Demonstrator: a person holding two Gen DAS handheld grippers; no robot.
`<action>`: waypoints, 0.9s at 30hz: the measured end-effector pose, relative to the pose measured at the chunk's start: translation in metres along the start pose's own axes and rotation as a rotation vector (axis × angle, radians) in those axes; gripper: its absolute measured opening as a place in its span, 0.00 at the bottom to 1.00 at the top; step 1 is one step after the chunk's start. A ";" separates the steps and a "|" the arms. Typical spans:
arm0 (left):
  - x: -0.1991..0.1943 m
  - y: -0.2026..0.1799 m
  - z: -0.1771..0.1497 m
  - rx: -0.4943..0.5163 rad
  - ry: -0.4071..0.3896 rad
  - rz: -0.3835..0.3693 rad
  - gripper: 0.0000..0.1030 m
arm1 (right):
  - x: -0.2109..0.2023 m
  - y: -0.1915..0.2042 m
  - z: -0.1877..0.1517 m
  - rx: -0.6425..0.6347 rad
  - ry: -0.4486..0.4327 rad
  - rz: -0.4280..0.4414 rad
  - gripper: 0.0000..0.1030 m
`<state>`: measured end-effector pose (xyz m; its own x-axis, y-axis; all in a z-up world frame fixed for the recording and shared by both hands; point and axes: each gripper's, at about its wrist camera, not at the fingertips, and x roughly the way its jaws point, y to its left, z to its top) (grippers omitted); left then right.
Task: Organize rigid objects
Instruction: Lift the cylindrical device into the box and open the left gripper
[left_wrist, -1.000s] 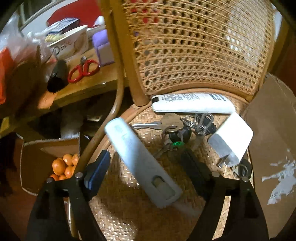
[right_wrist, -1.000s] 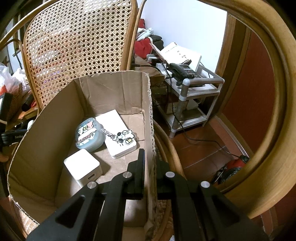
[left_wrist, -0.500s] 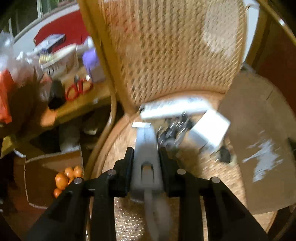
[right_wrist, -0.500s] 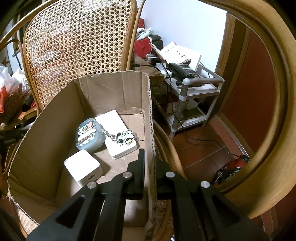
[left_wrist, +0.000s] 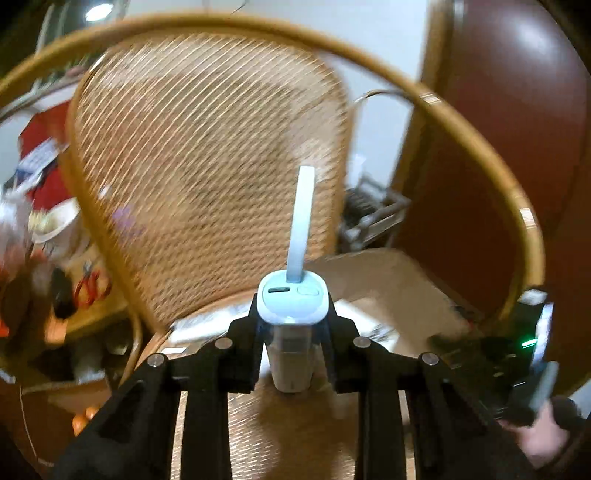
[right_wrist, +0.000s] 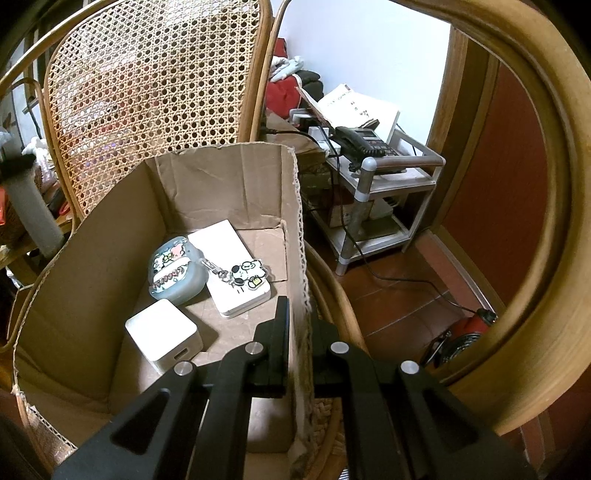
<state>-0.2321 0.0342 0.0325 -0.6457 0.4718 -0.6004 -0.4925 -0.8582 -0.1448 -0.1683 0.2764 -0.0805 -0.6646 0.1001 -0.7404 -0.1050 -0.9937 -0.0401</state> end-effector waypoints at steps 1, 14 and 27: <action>-0.004 -0.011 0.004 0.016 -0.016 -0.028 0.25 | 0.000 0.000 0.000 0.000 -0.001 0.000 0.08; 0.059 -0.090 -0.021 0.121 0.123 -0.132 0.25 | -0.005 -0.001 -0.002 0.029 -0.057 0.001 0.07; 0.075 -0.084 -0.033 0.120 0.103 -0.058 0.87 | 0.001 -0.001 0.001 0.033 -0.002 0.004 0.07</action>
<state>-0.2196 0.1347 -0.0265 -0.5541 0.4916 -0.6718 -0.5974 -0.7969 -0.0904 -0.1696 0.2776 -0.0811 -0.6669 0.0962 -0.7389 -0.1269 -0.9918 -0.0146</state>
